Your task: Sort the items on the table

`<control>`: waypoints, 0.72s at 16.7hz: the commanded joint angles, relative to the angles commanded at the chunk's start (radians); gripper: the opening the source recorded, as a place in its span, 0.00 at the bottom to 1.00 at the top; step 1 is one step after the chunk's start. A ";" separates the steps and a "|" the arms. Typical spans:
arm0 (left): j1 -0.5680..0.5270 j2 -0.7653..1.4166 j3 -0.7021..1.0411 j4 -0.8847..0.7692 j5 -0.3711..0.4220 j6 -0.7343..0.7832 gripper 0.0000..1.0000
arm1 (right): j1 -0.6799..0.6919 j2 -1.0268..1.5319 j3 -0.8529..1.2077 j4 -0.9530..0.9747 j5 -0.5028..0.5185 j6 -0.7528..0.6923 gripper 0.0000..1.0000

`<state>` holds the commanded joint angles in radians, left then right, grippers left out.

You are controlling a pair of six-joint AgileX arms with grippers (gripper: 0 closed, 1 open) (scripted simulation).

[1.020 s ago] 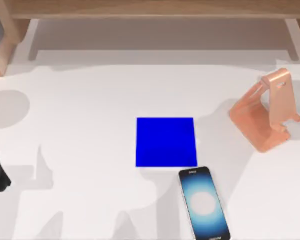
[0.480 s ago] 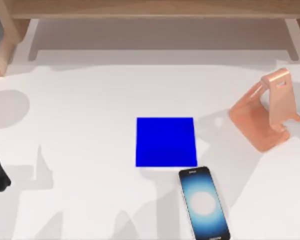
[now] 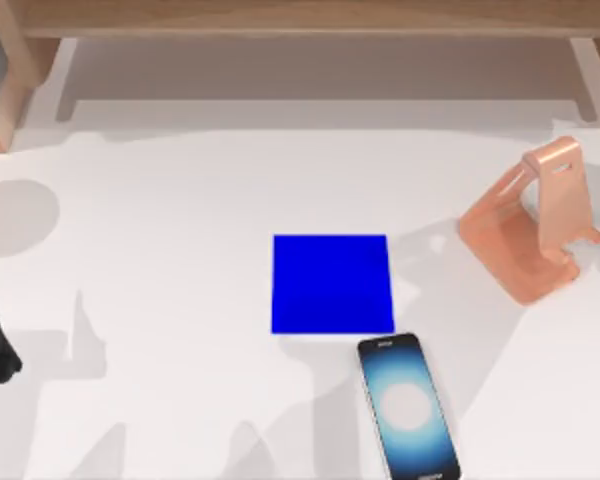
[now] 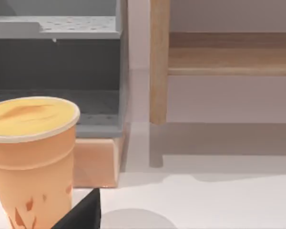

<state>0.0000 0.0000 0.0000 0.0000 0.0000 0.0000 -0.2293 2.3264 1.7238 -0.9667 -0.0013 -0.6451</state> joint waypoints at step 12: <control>0.000 0.000 0.000 0.000 0.000 0.000 1.00 | 0.000 0.000 0.000 0.000 0.000 0.000 0.00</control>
<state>0.0000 0.0000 0.0000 0.0000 0.0000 0.0000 -0.2293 2.3264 1.7238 -0.9667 -0.0013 -0.6451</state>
